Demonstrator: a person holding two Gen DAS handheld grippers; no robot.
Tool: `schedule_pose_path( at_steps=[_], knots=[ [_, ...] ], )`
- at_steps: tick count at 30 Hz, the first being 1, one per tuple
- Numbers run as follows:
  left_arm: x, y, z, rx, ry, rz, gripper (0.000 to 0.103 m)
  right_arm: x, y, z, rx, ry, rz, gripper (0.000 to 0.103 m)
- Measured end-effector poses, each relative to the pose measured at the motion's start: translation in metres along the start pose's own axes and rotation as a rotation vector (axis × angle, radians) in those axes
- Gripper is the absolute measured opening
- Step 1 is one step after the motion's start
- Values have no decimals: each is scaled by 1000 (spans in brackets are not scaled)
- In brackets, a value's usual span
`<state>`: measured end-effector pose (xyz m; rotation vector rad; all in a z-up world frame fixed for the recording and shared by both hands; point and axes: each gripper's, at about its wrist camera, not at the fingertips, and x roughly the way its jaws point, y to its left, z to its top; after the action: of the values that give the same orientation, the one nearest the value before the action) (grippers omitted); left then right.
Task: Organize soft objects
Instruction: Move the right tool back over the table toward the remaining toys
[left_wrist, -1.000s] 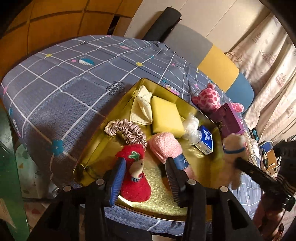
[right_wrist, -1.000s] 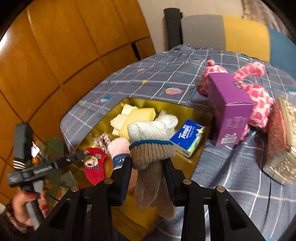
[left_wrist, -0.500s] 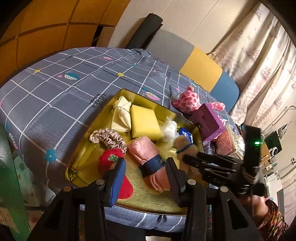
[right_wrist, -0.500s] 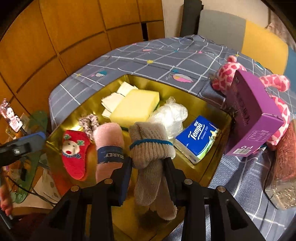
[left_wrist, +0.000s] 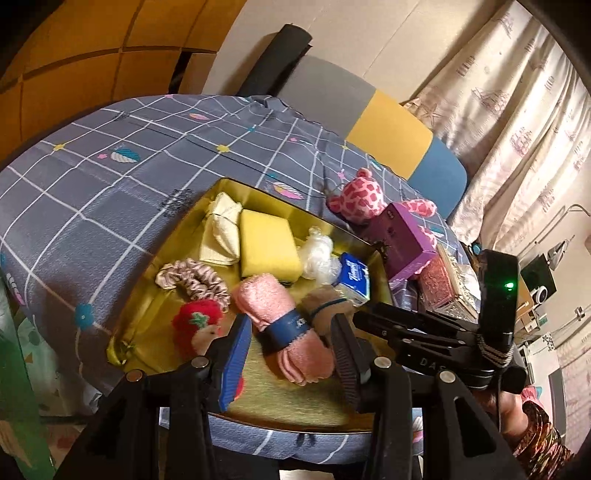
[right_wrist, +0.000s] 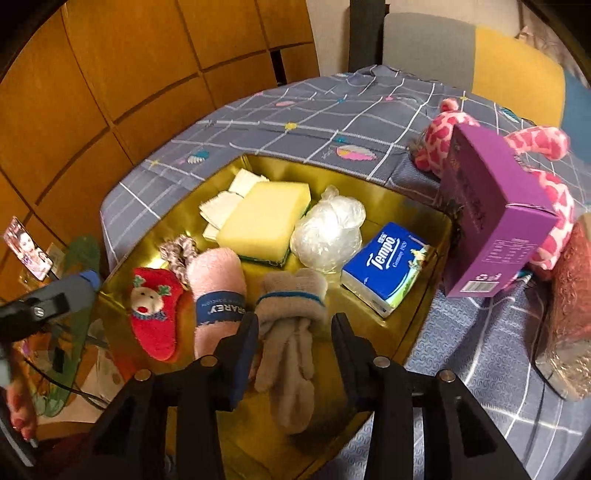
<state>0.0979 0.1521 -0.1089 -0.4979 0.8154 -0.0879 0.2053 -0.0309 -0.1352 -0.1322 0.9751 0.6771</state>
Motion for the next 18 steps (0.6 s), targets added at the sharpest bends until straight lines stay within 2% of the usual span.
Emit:
schedule_pose_path(
  at_steps=[4,9,18],
  knots=[
    [4,-12,0,28,9,-31,45,-24,-2,-2,13,-52,-1,43],
    [13,-35,-3,70,36,-75,45,-62,-21,-10,88,-137,2,46],
    [33,-93,-13,185,94,-143,45,-113,-91,-53,235,-181,-104,49]
  ],
)
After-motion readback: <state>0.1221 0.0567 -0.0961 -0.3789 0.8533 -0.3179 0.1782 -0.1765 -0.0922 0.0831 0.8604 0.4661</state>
